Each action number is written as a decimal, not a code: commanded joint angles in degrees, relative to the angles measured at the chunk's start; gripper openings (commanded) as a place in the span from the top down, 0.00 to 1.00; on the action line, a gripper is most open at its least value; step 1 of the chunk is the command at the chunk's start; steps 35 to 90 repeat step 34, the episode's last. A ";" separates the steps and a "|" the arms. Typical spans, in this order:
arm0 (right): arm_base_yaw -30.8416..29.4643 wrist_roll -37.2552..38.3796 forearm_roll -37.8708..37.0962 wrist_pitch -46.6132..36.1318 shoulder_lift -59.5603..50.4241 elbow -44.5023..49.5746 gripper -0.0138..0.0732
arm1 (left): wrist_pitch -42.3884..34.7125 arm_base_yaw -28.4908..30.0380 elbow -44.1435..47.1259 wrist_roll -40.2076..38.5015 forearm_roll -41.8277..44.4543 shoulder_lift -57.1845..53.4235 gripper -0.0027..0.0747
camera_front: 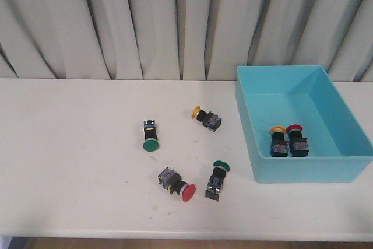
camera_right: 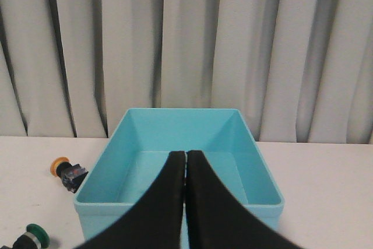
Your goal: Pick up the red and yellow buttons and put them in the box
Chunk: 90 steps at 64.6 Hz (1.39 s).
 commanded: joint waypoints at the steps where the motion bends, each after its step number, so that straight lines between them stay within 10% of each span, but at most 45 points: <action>1: -0.25 2.62 -1.98 -5.21 -0.65 0.73 0.85 | -4.45 -0.07 2.63 -0.17 0.00 -0.81 0.97; 90: -0.25 -2.73 0.87 -4.85 -0.65 0.73 0.85 | -4.45 -0.07 2.63 -0.17 0.00 -0.81 0.97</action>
